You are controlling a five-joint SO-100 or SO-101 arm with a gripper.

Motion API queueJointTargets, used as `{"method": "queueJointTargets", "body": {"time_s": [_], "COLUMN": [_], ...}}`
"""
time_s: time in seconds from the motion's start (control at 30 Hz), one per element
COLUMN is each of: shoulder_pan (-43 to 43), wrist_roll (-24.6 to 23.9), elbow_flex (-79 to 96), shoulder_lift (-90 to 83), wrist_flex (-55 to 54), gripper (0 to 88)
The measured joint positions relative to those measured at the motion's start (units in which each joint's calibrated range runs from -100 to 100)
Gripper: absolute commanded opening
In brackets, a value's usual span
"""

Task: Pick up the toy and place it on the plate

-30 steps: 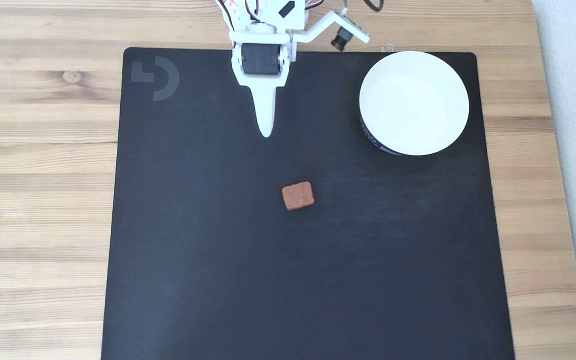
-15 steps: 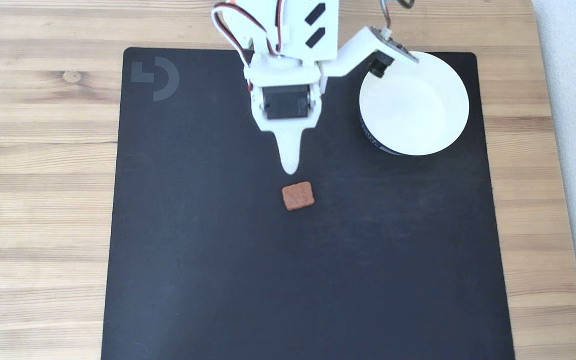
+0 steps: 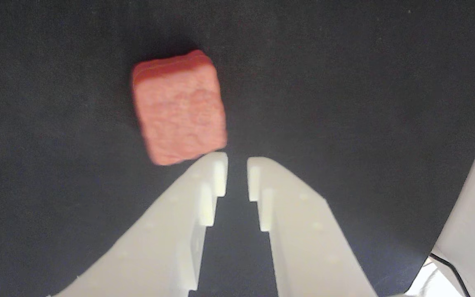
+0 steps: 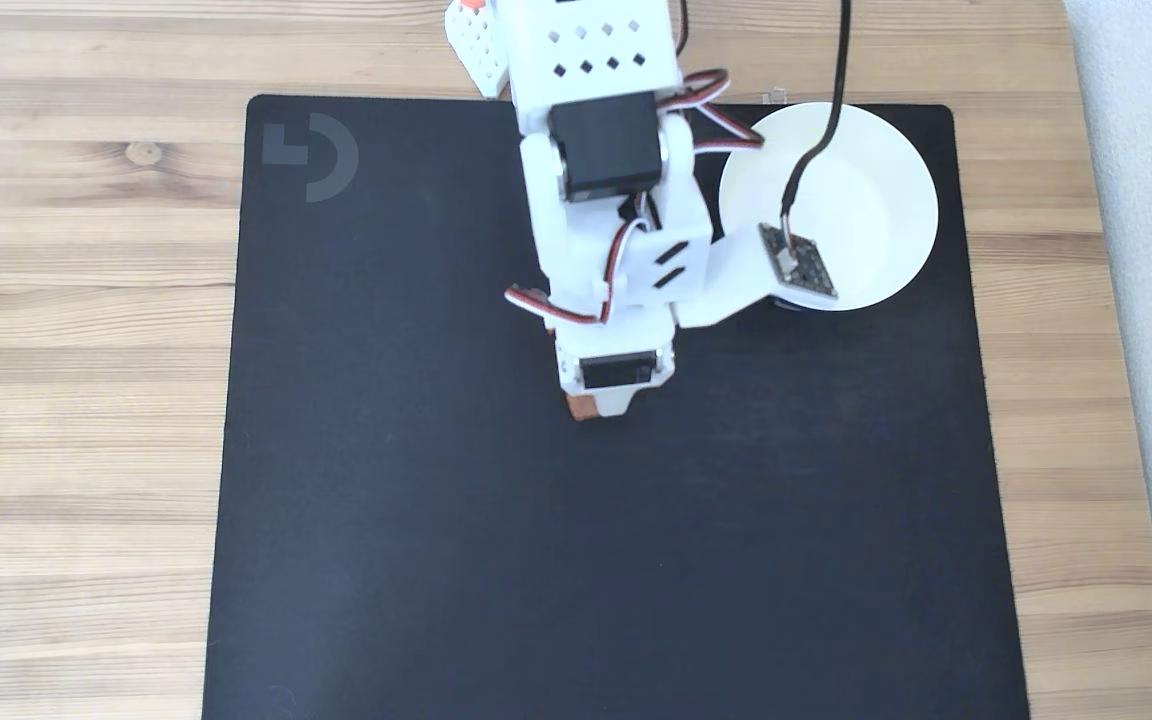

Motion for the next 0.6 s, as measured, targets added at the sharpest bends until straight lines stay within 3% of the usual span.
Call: {"method": "queueJointTargets", "body": {"time_s": [0.6], "shoulder_pan": [-0.1], "wrist_roll": [0.0], "elbow_flex": [-0.3], "shoulder_lift": [4.0], "wrist_flex": [0.4], "gripper": [2.4]}}
